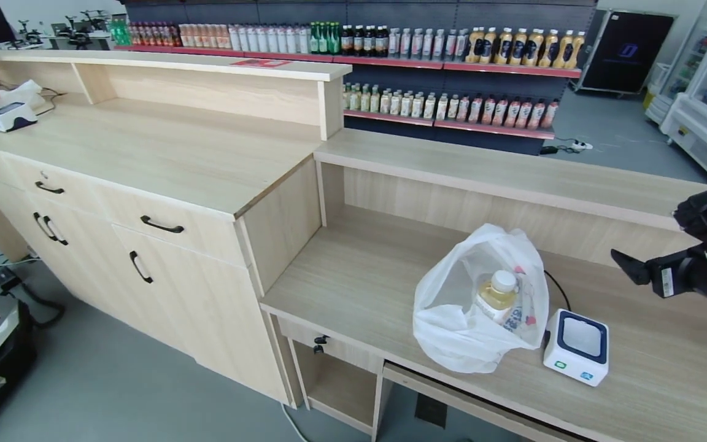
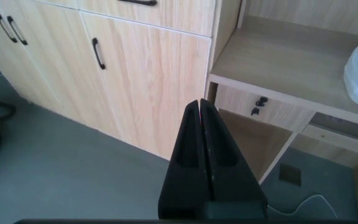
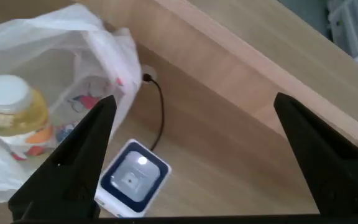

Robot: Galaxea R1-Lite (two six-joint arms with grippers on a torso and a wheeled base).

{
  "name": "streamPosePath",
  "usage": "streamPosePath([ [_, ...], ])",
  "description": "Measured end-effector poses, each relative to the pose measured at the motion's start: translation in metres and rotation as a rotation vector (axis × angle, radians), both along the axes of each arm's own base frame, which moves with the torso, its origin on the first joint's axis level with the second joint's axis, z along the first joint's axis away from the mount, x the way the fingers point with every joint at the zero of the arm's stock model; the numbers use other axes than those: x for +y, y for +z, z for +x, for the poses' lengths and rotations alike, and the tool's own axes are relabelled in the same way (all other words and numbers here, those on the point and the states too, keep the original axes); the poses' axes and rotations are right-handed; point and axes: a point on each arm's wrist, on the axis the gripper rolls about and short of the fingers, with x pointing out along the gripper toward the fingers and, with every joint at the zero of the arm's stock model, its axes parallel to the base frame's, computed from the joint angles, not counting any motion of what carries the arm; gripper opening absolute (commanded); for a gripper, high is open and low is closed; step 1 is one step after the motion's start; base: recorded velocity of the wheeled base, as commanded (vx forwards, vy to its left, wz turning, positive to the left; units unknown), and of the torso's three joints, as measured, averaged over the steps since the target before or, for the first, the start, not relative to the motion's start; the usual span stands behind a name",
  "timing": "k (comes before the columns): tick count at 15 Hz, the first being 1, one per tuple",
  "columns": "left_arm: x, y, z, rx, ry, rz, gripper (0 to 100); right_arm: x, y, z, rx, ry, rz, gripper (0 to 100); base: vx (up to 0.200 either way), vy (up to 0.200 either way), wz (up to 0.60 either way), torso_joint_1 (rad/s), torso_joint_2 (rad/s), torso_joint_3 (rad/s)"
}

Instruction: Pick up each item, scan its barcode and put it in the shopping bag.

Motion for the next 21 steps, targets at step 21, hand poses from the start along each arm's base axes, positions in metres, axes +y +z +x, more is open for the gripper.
streamPosePath([
  [21,0.0,0.0,0.0,0.0,0.0,0.0,0,-0.092,-0.021,-0.048,0.062,-0.177,0.25,100,0.0,0.0,-0.11,-0.083,0.17,0.088],
])
